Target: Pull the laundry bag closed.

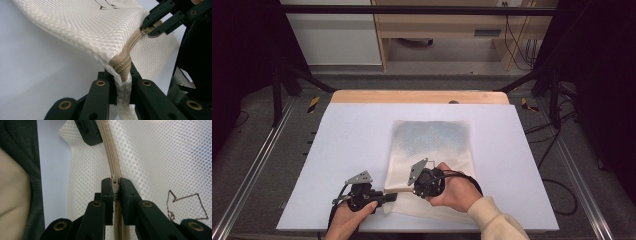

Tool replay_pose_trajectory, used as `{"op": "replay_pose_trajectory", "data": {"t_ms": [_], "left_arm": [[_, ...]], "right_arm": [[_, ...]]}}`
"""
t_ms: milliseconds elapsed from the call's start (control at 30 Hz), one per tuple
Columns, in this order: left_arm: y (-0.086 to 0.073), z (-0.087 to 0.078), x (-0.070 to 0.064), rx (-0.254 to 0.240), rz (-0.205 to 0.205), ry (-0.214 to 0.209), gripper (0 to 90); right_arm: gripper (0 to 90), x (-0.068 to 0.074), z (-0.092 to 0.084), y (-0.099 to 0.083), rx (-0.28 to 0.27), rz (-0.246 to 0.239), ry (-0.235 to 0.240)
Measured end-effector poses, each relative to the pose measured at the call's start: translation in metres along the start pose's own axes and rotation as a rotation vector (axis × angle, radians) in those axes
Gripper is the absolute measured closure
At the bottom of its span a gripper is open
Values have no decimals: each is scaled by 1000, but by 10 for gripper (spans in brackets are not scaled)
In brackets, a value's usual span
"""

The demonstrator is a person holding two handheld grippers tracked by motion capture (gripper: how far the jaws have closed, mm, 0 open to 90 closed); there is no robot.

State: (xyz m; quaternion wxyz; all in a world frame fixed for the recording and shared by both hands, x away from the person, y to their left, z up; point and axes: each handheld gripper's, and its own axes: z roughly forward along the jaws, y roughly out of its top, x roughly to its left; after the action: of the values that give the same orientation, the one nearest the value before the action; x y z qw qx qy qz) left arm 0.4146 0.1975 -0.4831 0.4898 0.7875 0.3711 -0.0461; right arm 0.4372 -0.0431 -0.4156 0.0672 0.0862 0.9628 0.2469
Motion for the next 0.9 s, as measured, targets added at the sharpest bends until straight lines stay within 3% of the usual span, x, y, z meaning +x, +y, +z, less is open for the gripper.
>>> {"op": "replay_pose_trajectory", "data": {"t_ms": [900], "left_arm": [[-3, 7, -7, 7, 12, -4, 839]], "right_arm": [[822, -2, -14, -21, 7, 14, -21]]}}
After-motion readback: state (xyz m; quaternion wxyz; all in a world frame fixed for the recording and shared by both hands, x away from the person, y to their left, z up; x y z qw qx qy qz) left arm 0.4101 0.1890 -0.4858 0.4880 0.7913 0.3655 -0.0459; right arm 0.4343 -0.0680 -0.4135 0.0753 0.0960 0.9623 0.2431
